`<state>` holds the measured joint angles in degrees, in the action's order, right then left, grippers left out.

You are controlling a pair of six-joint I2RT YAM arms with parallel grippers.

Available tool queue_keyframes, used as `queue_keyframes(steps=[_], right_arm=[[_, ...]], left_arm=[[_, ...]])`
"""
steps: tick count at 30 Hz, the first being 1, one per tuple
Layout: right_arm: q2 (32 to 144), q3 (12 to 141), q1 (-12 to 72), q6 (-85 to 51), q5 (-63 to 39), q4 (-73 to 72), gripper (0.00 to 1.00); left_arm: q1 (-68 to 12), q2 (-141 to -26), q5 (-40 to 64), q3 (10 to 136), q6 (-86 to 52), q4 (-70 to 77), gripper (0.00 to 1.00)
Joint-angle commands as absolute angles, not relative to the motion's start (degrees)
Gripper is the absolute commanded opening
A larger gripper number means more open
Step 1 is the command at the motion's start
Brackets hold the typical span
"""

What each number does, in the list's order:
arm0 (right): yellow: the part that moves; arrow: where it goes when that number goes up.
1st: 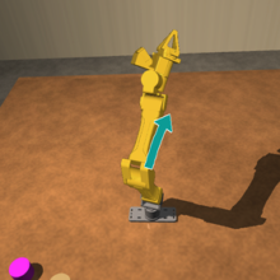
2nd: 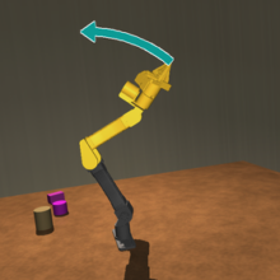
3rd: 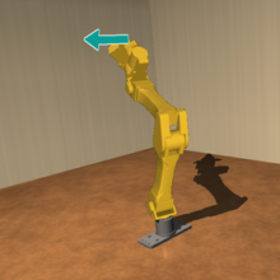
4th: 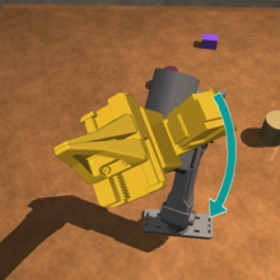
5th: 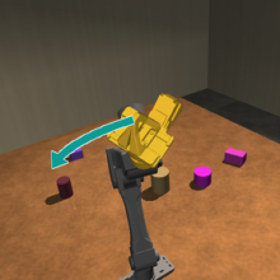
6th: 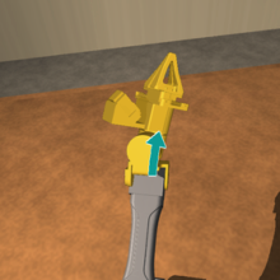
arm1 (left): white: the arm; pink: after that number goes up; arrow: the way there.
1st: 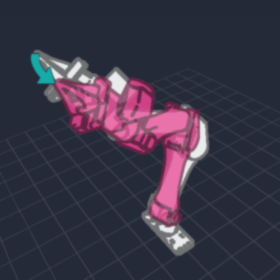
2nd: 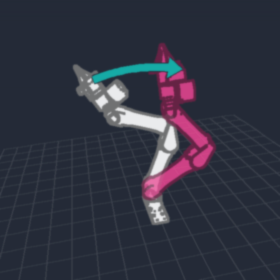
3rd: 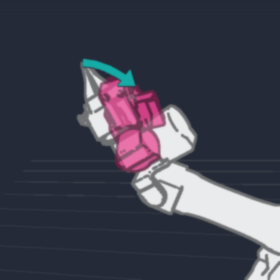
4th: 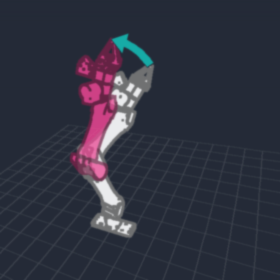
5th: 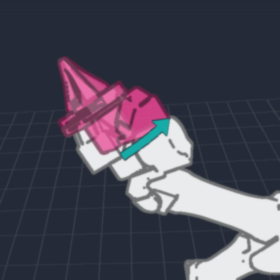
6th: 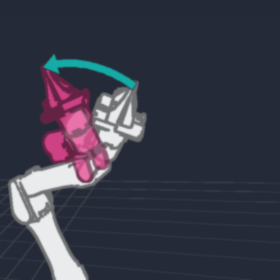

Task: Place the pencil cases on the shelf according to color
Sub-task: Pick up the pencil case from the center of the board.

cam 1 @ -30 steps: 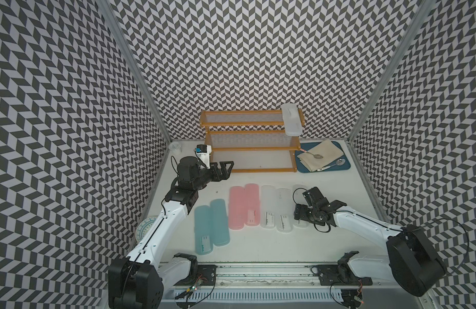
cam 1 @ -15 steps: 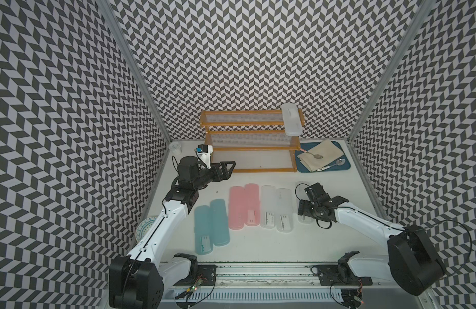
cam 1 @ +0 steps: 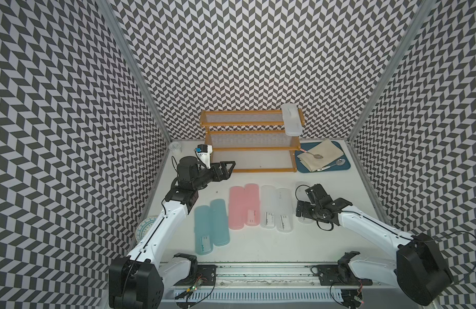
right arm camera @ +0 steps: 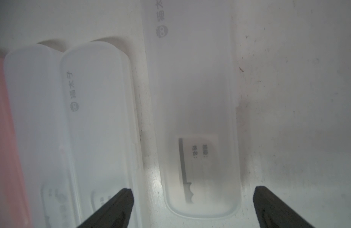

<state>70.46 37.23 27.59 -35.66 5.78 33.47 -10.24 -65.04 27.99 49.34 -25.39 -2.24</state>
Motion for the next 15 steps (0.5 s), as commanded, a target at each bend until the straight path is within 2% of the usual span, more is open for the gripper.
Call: queue_keyframes(steps=[1,15], right_arm=[[72.4,36.4,28.2,-36.2,7.0,32.5,1.00],[81.0,36.8,30.4,-38.4,10.7,31.9,1.00]], left_arm=[[-10.2,-63.9,28.7,49.0,-25.2,-1.3,0.99],[-10.2,-63.3,29.0,48.4,-25.0,-0.6,1.00]])
